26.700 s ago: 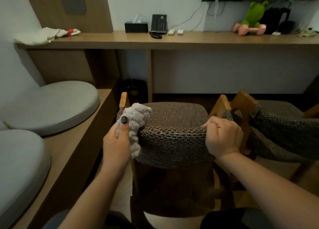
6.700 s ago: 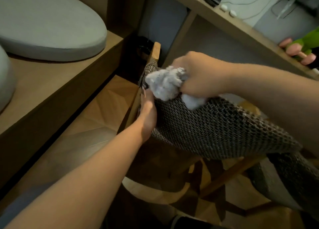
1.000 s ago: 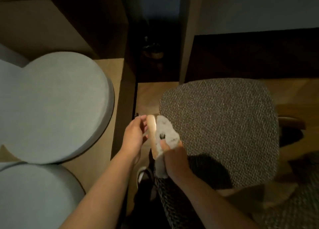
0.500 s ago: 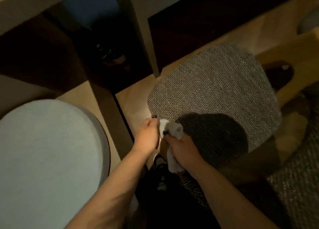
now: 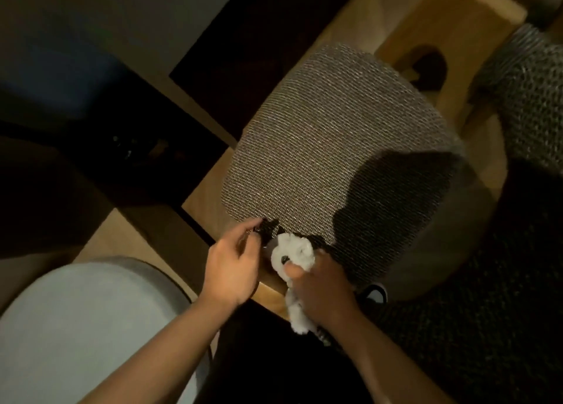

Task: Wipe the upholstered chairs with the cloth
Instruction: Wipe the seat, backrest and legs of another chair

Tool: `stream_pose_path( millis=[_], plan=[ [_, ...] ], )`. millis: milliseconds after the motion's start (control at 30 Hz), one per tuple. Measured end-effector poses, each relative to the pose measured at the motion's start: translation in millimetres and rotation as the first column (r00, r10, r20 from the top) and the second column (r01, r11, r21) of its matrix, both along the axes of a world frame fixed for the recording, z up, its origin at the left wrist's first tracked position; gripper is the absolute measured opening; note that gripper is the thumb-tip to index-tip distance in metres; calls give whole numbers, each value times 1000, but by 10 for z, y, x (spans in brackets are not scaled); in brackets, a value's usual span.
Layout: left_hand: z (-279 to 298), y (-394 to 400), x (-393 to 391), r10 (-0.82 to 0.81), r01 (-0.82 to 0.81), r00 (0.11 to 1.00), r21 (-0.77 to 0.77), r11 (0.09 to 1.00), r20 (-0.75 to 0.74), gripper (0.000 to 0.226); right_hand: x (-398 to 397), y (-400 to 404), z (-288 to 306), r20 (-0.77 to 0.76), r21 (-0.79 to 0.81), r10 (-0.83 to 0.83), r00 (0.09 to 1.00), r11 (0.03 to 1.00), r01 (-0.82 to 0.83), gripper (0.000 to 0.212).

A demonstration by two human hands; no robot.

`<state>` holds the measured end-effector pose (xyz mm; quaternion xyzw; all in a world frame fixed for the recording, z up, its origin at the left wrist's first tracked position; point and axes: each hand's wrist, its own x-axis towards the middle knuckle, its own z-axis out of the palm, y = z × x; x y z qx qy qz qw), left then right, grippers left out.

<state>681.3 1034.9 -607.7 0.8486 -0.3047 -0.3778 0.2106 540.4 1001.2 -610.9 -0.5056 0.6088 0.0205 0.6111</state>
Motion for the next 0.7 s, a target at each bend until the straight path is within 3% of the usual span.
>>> stream_pose_path(
  millis=[100, 233, 300, 367, 433, 600, 700],
  plan=[
    [-41, -7, 126, -165, 157, 965, -55, 986, -205, 32, 67, -62, -121, -25, 118, -16, 1000, 993, 19, 27],
    [-106, -12, 249, -302, 280, 872, -113, 953, -384, 34, 214, -119, -245, -74, 177, 102, 992, 980, -88, 31],
    [-157, 7, 262, -255, 220, 832, -129, 967, -492, 39, 267, -99, -269, -64, 149, 134, 989, 981, -124, 36],
    [-168, 26, 281, -120, 55, 756, -121, 991, -643, 38, 277, -95, -276, -63, 112, 180, 982, 979, -172, 39],
    [-172, 27, 265, -62, -23, 679, -106, 994, -732, 39, 276, -85, -302, -63, 49, 221, 973, 975, -219, 33],
    [-272, 68, 322, -285, 75, 697, -329, 941, -658, 64, 265, -60, -209, -112, -84, 269, 957, 957, -278, 32],
    [-437, 133, 429, -454, 154, 655, -482, 863, -604, 71, 264, 10, -160, -196, -196, 173, 965, 958, -211, 33]
  ],
)
